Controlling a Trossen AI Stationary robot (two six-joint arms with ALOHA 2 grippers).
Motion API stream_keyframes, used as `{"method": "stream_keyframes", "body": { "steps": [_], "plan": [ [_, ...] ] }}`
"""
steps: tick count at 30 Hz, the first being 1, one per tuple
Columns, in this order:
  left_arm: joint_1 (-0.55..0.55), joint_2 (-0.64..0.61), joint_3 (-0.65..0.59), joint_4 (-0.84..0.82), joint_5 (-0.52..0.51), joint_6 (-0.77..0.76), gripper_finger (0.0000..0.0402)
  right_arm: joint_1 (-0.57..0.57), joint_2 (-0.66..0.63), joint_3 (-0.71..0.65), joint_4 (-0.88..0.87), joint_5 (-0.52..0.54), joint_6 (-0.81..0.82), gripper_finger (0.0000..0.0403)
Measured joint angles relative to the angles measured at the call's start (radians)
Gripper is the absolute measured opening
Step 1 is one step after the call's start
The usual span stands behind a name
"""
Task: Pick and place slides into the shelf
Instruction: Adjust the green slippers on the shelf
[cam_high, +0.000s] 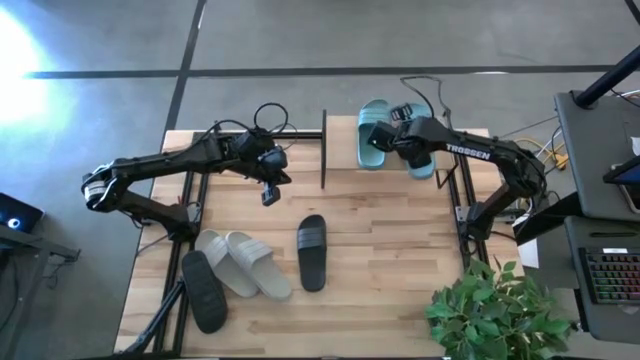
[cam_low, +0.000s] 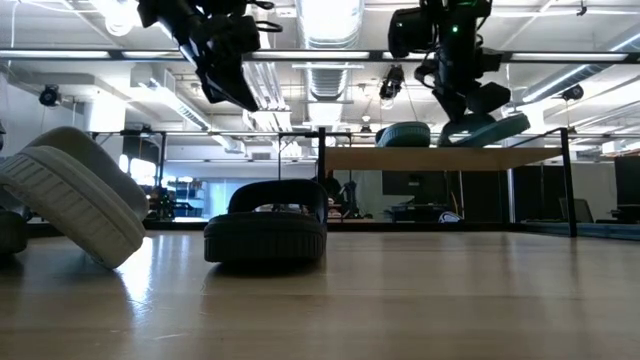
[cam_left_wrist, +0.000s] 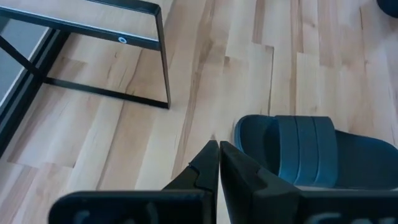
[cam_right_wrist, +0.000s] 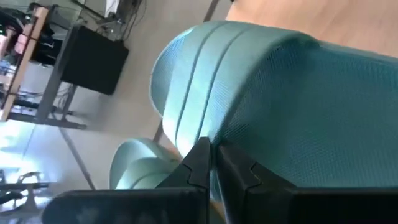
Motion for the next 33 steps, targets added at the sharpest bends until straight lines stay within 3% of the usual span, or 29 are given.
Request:
{"method": "stream_keyframes", "body": {
  "steps": [6, 20, 29, 33],
  "plan": [
    [-0.002, 0.0, -0.008, -0.001, 0.0, 0.0, 0.0, -0.001, -0.001, 0.035, 0.013, 0.041, 0.009, 0.0019],
    [-0.002, 0.0, -0.009, 0.01, 0.001, 0.001, 0.0, -0.011, -0.003, 0.06, 0.017, 0.019, -0.327, 0.0058],
    [-0.013, 0.0, -0.009, 0.009, 0.002, -0.001, 0.0, -0.011, -0.009, 0.061, 0.017, -0.009, -0.26, 0.0065],
    [-0.026, 0.0, -0.009, 0.009, 0.002, -0.002, 0.0, 0.001, -0.034, 0.089, 0.009, -0.027, -0.437, 0.0066]
  ]
}}
